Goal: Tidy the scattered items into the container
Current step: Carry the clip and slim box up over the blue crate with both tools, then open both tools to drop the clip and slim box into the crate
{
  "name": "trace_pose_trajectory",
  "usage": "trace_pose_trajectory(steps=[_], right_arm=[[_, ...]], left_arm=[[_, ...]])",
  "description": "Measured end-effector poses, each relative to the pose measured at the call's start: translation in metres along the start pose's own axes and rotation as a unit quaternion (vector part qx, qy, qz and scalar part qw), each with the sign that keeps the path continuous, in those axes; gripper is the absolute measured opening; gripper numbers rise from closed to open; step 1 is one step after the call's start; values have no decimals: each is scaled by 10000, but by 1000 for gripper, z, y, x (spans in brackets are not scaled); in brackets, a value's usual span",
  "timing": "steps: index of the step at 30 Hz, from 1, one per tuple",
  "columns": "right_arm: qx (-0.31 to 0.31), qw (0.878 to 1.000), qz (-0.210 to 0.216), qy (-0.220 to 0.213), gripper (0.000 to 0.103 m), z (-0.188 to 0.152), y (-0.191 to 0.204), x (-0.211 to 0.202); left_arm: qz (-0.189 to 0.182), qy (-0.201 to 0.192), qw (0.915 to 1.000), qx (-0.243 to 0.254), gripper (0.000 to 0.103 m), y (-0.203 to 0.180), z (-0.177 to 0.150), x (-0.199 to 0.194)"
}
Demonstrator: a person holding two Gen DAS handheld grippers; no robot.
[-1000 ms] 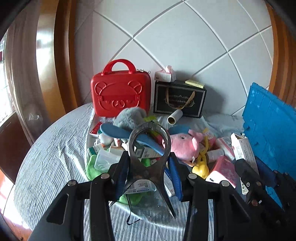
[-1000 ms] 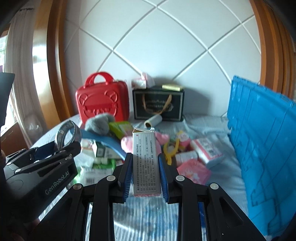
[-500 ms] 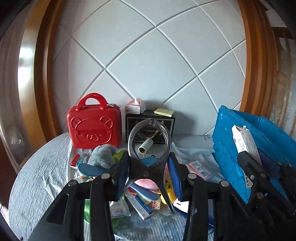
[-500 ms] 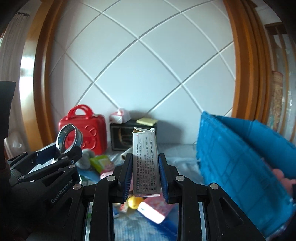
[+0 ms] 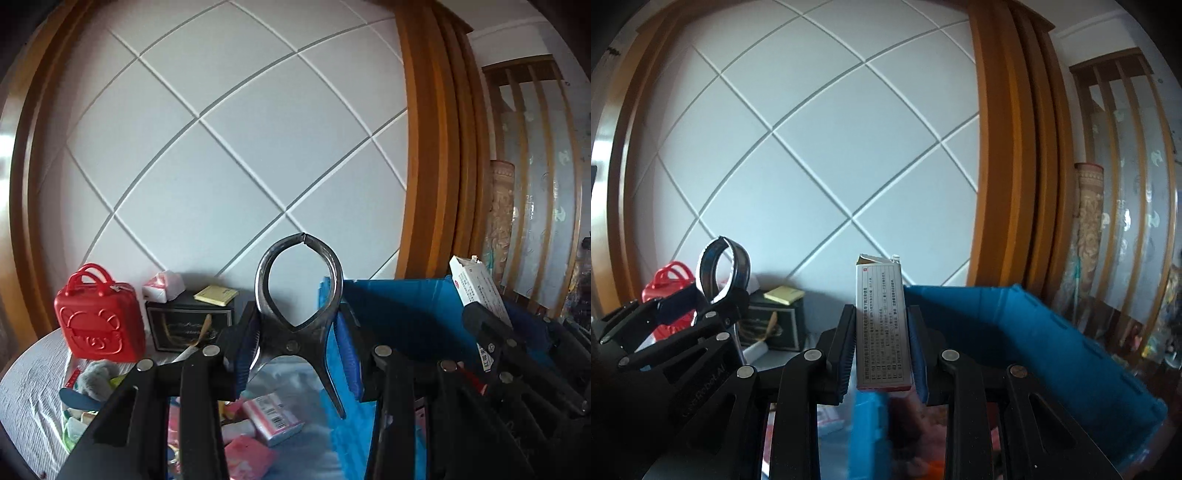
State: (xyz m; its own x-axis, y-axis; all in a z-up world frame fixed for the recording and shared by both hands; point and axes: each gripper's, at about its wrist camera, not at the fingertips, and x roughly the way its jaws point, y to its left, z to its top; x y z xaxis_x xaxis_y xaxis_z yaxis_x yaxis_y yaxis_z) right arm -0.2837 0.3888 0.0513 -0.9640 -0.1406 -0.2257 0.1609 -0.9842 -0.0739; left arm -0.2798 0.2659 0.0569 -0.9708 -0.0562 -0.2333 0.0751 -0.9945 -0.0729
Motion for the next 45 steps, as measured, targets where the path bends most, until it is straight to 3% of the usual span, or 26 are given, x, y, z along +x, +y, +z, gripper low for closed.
trace_pose_trajectory(steps=[5, 8, 10, 13, 16, 19, 22, 24, 27, 30, 32, 34, 36, 45], right_arm=[[-54, 9997, -107, 204, 27, 9, -82, 26], [-46, 9986, -137, 506, 27, 4, -123, 49], [70, 9968, -113, 791, 27, -4, -146, 70], [126, 9910, -105, 1328, 27, -22, -172, 107], [1, 9817, -161, 1896, 27, -44, -188, 141], [-41, 9729, -37, 2310, 27, -61, -196, 164], [21, 9647, 157, 2629, 27, -81, -193, 179], [22, 9490, 266, 3140, 27, -97, -189, 193], [49, 9398, 268, 3407, 27, -109, -189, 199], [119, 9407, 304, 3376, 27, -110, -189, 197], [163, 9427, 315, 3317, 27, -111, -189, 193], [211, 9414, 354, 3347, 27, -110, -193, 198], [227, 9388, 388, 3414, 27, -112, -194, 201], [251, 9340, 454, 3534, 29, -109, -195, 205]], left_arm=[[-247, 248, 9993, 93, 40, -84, 16, 31], [-294, 853, 9957, 214, 40, -123, 15, 67], [-310, 1437, 9886, 319, 40, -146, 9, 95], [-315, 2499, 9670, 383, 40, -173, -13, 144], [-309, 3414, 9380, 515, 40, -193, -48, 184], [-208, 3886, 9172, 857, 40, -208, -85, 197], [-399, 4665, 8806, 733, 40, -211, -118, 206], [-295, 4821, 8723, 758, 40, -213, -128, 206], [-146, 4867, 8704, 727, 40, -211, -133, 207], [-111, 4962, 8652, 718, 42, -206, -139, 208], [-148, 4993, 8632, 733, 50, -203, -139, 211], [-133, 4892, 8688, 760, 67, -204, -136, 208], [-98, 4772, 8754, 759, 75, -204, -134, 204], [-66, 4746, 8768, 763, 76, -204, -134, 207]])
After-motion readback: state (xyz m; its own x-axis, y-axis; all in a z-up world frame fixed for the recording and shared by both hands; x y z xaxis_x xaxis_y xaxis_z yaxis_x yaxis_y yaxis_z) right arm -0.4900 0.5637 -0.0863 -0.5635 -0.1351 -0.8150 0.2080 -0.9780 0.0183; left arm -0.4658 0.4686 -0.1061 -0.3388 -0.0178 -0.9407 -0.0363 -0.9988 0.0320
